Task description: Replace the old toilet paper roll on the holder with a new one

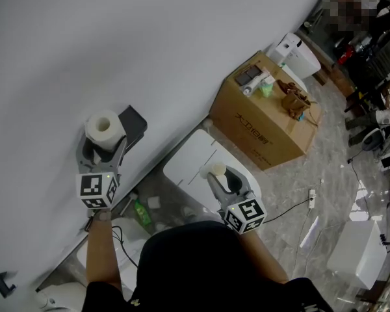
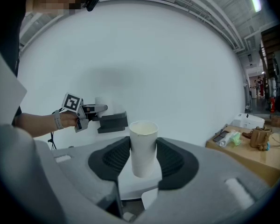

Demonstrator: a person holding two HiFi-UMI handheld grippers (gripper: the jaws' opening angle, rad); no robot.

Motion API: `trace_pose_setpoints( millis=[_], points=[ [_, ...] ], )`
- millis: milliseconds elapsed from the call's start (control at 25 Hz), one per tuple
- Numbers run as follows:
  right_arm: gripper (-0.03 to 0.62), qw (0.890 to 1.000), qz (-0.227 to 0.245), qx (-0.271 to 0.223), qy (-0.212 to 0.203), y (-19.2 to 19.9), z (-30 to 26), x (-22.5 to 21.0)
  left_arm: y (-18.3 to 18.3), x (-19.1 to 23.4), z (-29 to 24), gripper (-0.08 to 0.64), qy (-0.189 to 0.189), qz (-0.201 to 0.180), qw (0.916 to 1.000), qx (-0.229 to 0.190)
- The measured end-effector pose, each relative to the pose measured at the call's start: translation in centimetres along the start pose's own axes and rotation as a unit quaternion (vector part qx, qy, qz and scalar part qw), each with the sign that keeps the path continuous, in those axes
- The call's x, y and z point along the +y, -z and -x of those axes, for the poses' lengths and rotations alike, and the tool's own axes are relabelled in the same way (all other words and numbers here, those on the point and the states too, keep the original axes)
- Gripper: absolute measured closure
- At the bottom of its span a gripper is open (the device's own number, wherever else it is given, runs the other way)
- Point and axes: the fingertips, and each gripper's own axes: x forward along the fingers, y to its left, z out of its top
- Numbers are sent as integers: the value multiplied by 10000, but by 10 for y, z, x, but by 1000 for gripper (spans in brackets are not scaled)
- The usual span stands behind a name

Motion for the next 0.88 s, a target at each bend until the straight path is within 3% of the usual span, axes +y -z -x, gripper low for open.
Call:
trace_pose_setpoints(
  millis=[360, 480, 600, 880],
  points=[
    [420, 9995, 35, -7, -325, -6, -14, 6, 9, -9, 30, 143, -24, 106, 9998, 186],
    [419, 9986, 80, -17, -521, -9, -24, 13, 14, -13, 47, 144, -55, 312, 9992, 225],
    [420, 9969, 118, -2, -776, -12, -37, 24, 15, -14, 67, 144, -214, 513, 9983, 170],
    [420, 9893, 267, 42, -1435, -18, -62, 62, 21, -23, 125, 183, -688, 574, 9958, 178]
  ],
)
